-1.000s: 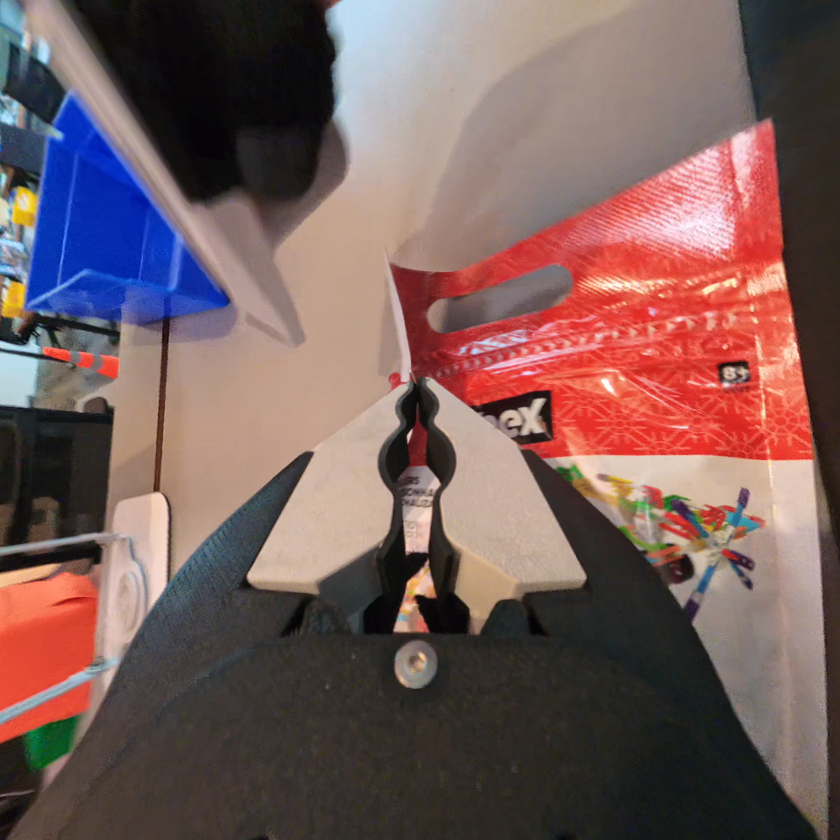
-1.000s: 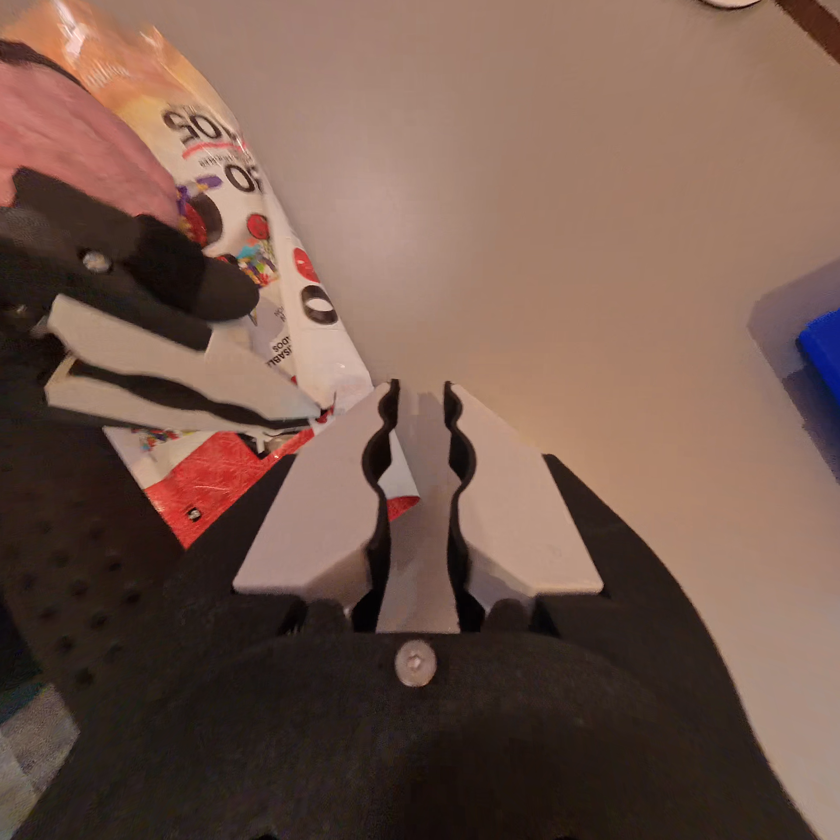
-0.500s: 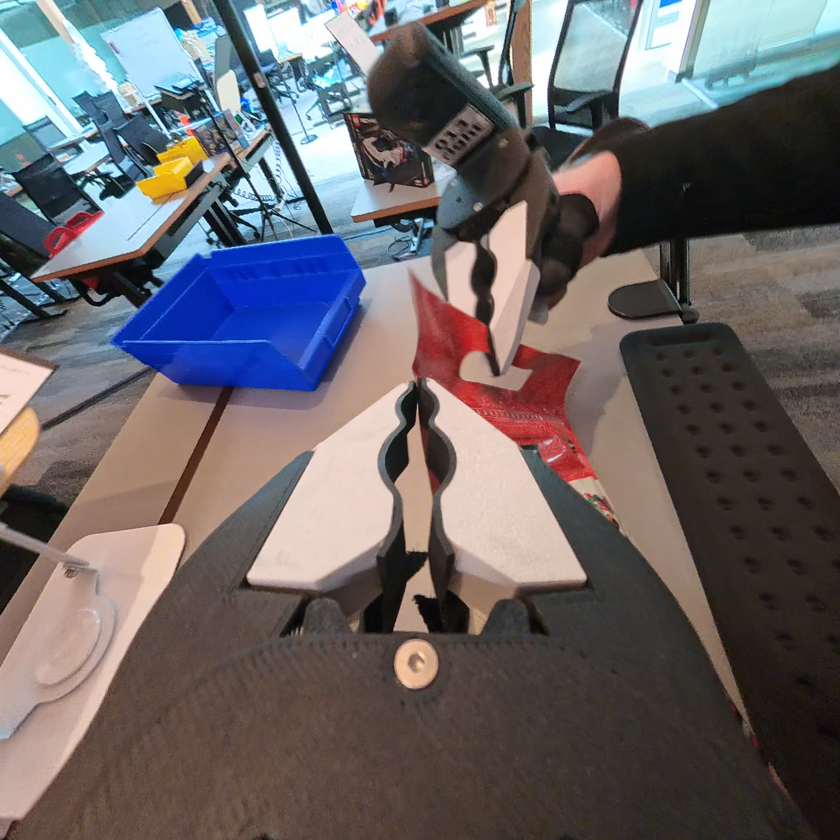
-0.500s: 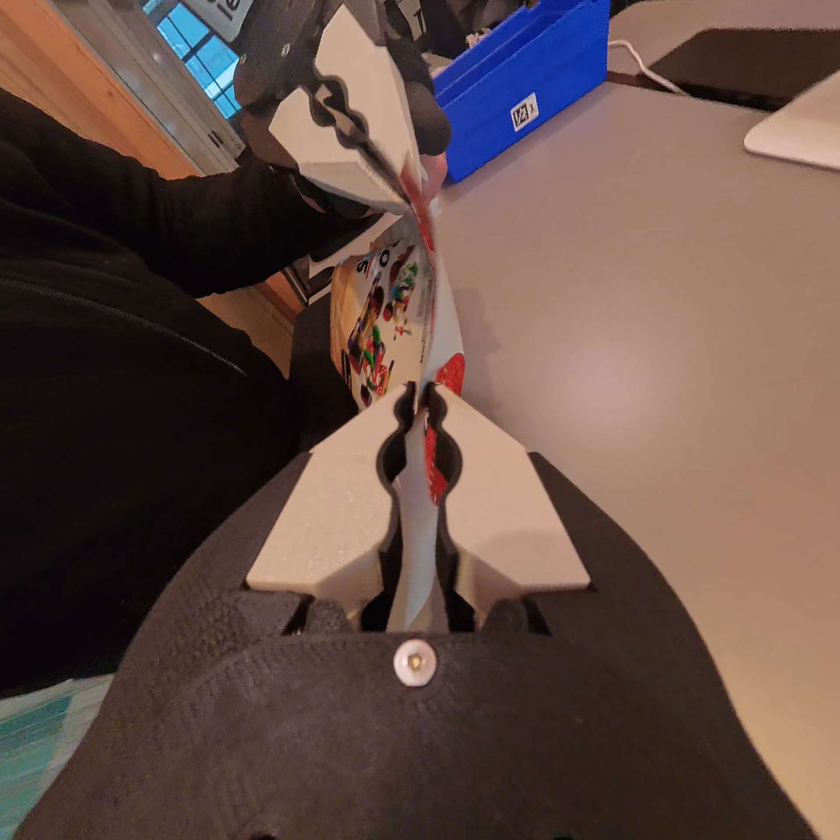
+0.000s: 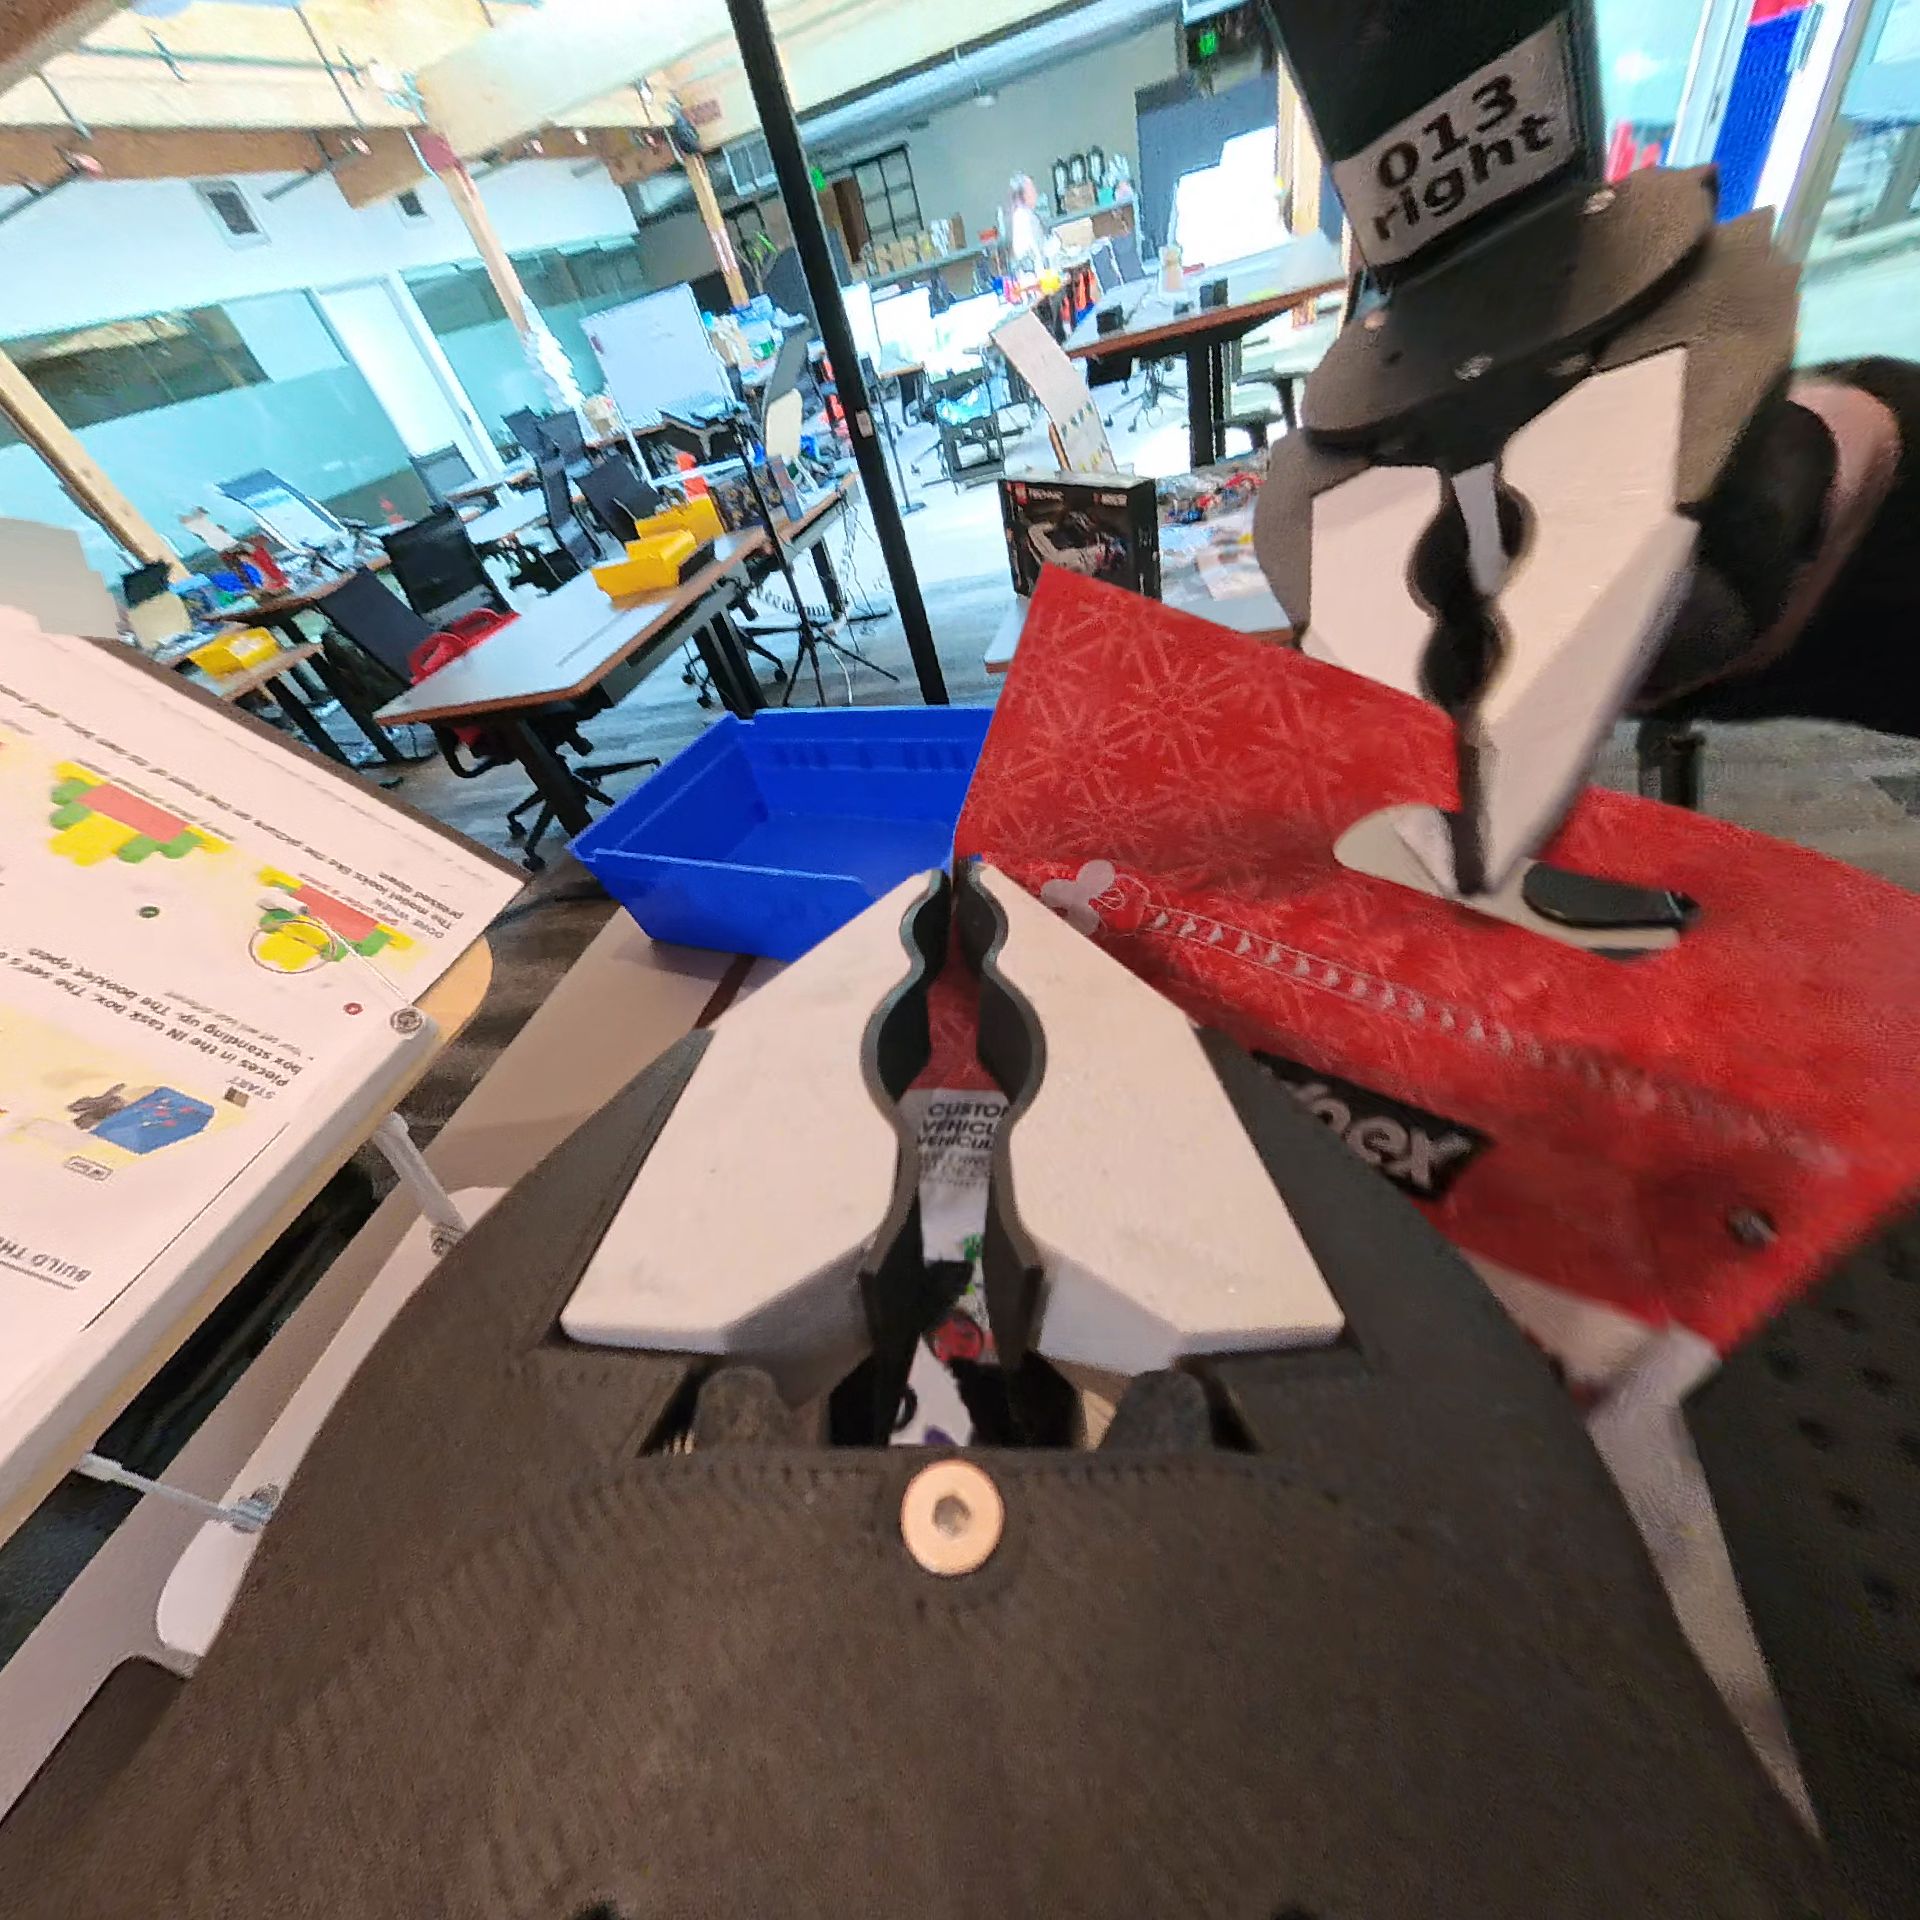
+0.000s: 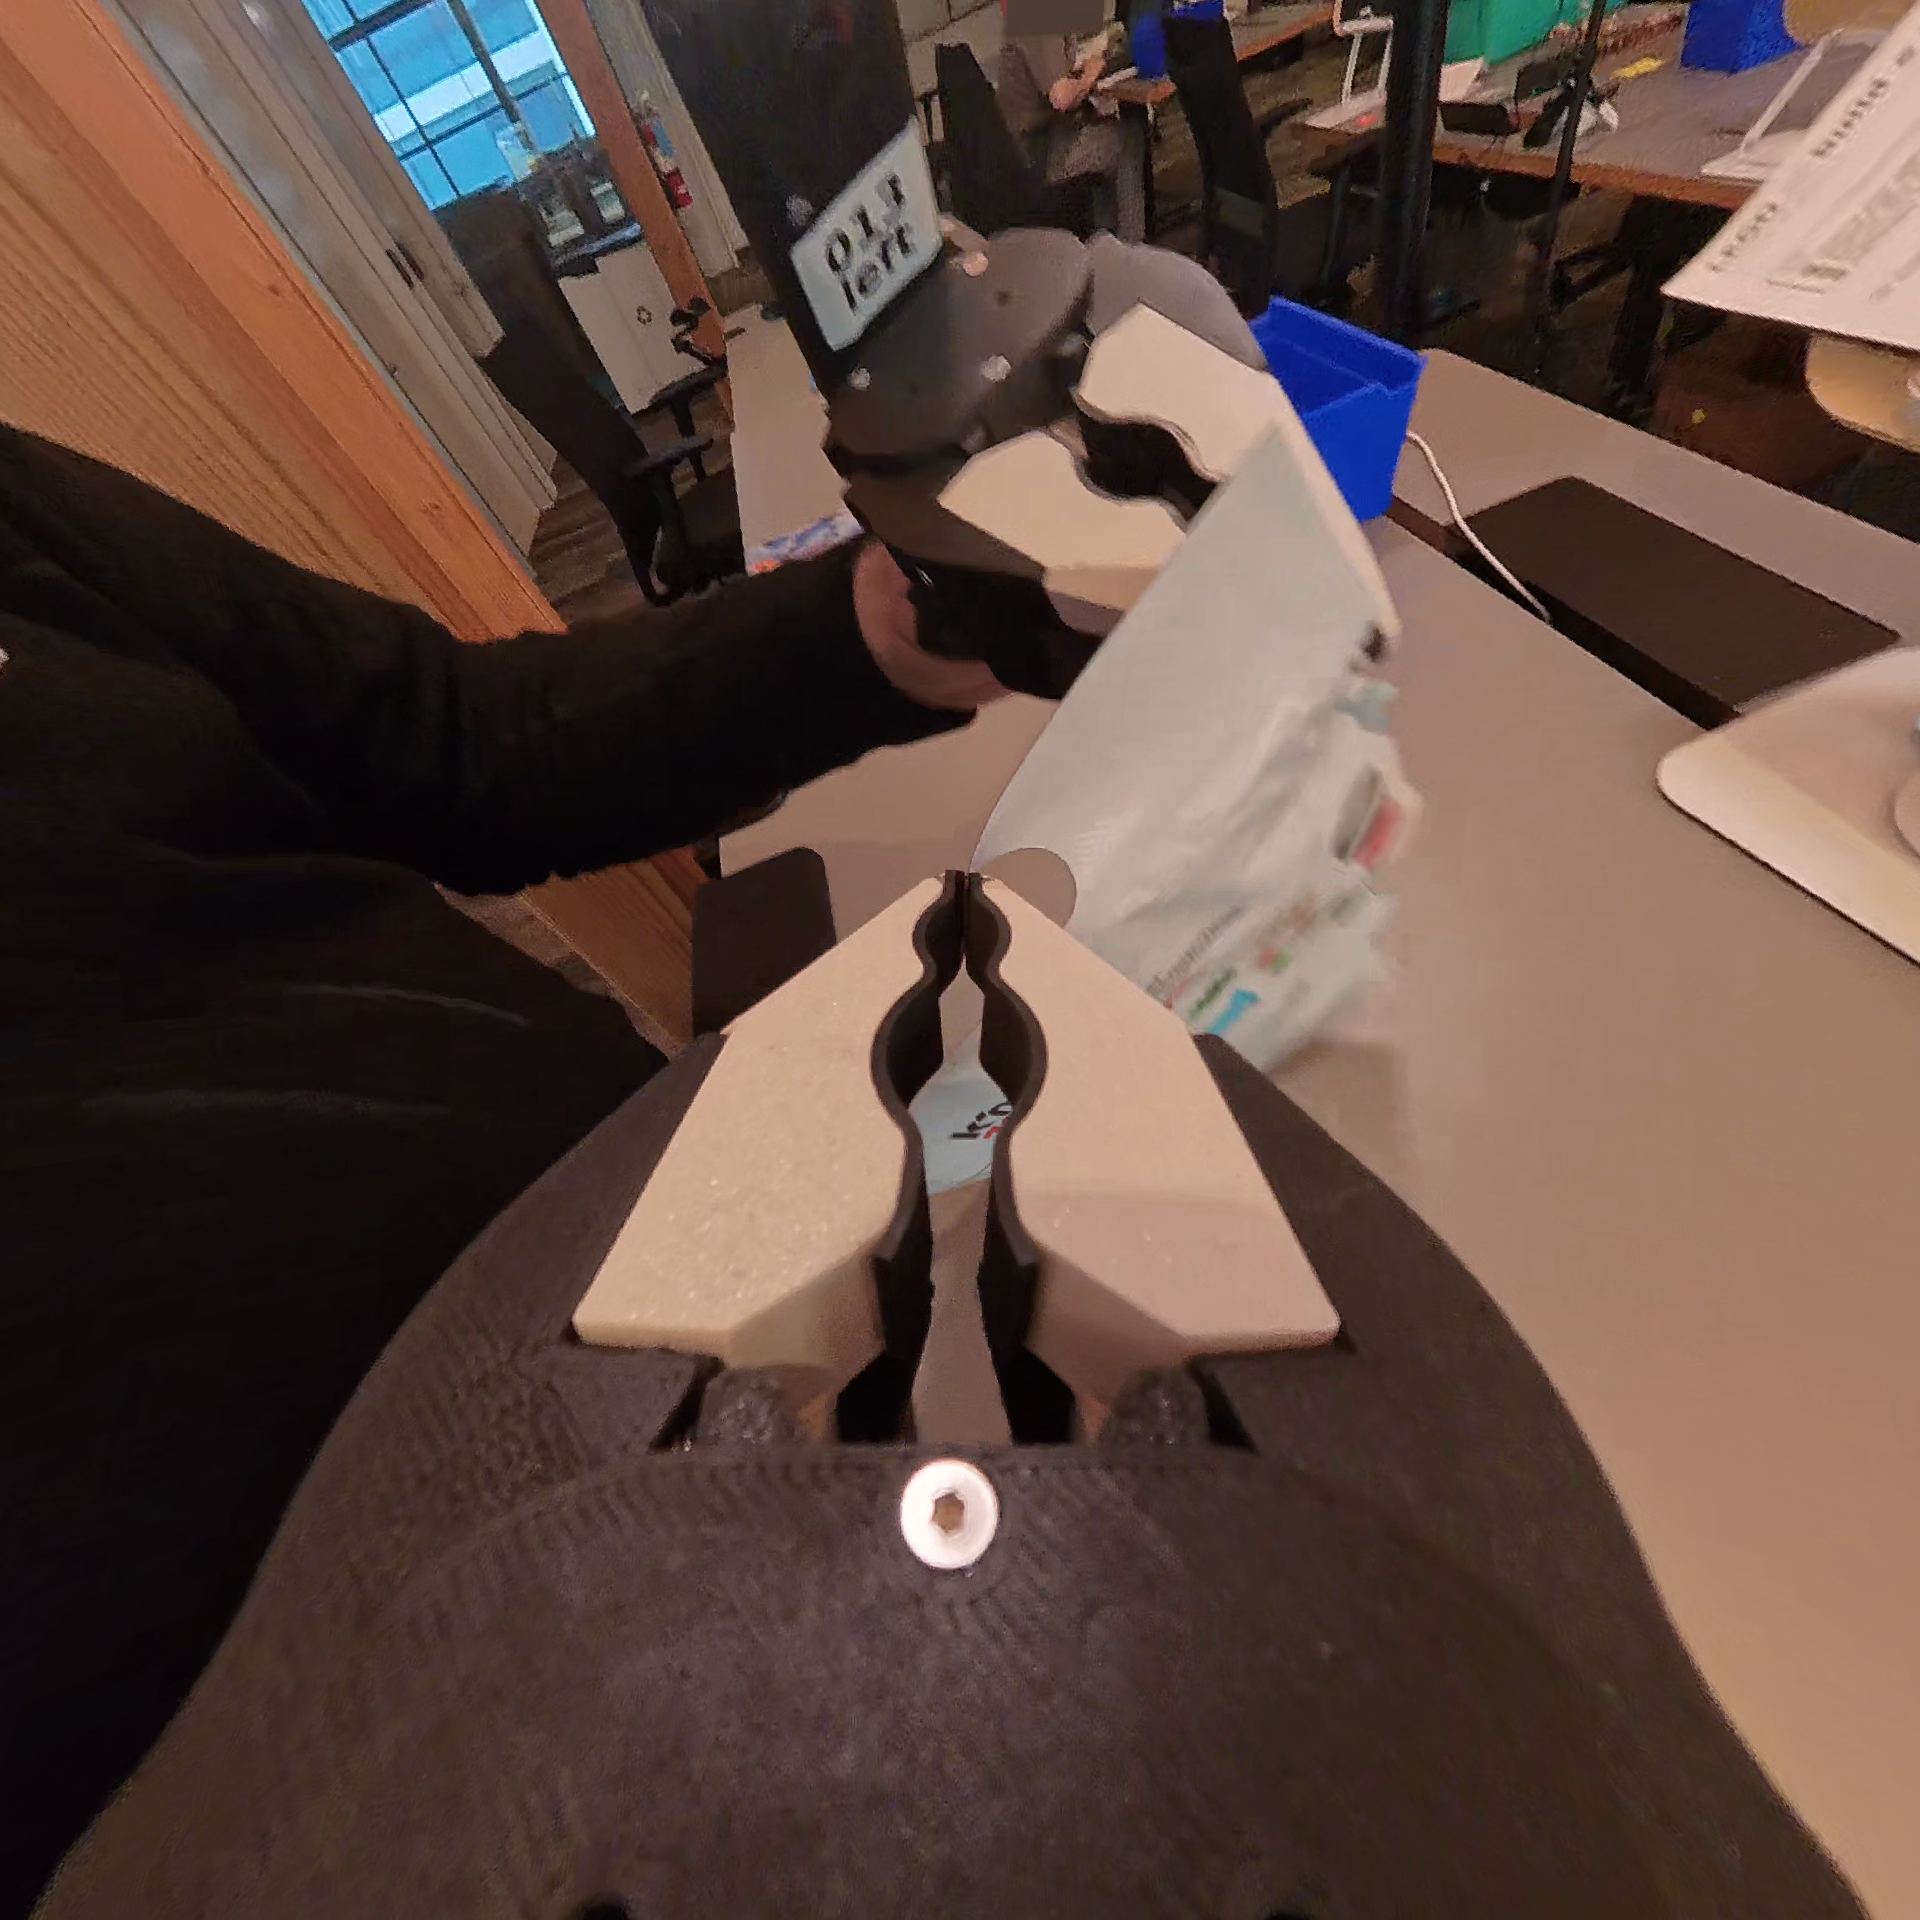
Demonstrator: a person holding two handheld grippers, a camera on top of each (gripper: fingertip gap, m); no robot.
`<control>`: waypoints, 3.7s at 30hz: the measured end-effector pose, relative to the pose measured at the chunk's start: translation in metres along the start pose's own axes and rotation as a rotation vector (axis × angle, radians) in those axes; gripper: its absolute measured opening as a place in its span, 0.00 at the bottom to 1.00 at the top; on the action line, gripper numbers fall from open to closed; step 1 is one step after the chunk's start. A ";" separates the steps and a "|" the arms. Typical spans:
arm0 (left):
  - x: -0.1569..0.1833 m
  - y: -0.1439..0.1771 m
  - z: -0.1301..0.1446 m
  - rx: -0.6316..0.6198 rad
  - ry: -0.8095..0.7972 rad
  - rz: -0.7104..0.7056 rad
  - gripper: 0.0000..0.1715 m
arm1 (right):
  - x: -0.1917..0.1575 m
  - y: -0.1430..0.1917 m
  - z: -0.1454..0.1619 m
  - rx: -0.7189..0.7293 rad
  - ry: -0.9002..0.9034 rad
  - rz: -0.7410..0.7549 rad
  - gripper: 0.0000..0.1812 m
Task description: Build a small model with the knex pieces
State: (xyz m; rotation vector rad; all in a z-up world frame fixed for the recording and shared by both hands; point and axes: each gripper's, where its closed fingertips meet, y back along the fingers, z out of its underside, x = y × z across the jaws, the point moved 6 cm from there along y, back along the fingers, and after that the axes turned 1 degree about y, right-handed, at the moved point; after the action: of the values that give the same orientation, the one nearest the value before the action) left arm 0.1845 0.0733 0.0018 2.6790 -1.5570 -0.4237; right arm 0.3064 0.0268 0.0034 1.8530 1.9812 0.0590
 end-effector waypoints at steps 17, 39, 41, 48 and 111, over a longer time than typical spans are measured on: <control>-0.019 0.053 0.043 0.261 0.424 -0.022 0.01 | -0.004 -0.090 -0.042 0.106 -0.113 -0.058 0.00; -0.037 0.060 0.077 0.547 0.773 0.112 0.00 | 0.086 -0.067 -0.006 0.291 -0.014 -0.065 0.13; -0.039 0.060 0.078 0.548 0.776 0.121 0.00 | 0.089 -0.075 -0.008 0.304 0.002 -0.098 0.12; -0.043 0.057 0.081 0.546 0.791 0.143 0.00 | 0.105 -0.092 -0.012 0.314 0.035 -0.168 0.10; -0.040 0.030 0.063 0.299 0.520 0.240 0.01 | 0.107 -0.079 -0.007 0.367 0.079 -0.341 0.00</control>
State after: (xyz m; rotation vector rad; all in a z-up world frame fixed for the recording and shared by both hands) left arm 0.1253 0.1004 -0.0457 2.4421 -1.8294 0.5083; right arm 0.2277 0.1226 -0.0447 1.7057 2.4677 -0.3590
